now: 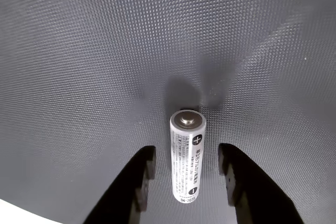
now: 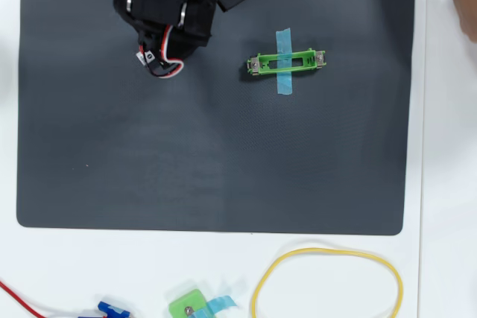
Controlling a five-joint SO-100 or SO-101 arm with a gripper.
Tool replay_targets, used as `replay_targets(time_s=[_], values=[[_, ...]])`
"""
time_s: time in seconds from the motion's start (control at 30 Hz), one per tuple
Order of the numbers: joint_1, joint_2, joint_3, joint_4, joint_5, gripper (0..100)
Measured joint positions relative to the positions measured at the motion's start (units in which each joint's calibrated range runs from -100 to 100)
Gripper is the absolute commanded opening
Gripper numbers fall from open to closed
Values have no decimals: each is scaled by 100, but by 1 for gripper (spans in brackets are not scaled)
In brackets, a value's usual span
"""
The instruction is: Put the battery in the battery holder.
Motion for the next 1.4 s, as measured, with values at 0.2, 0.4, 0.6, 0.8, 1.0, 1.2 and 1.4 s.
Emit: replay_targets(time_s=[0.2, 0.4, 0.6, 0.8, 1.0, 1.2, 1.4], values=[[67, 136, -109, 26, 0, 11], [67, 628, -363, -9, 0, 11], [67, 968, -563, 34, 0, 11], [67, 1002, -572, 34, 0, 11], [67, 1010, -572, 9, 0, 4], [67, 1036, -572, -52, 83, 0], [67, 823, -417, -52, 88, 0]])
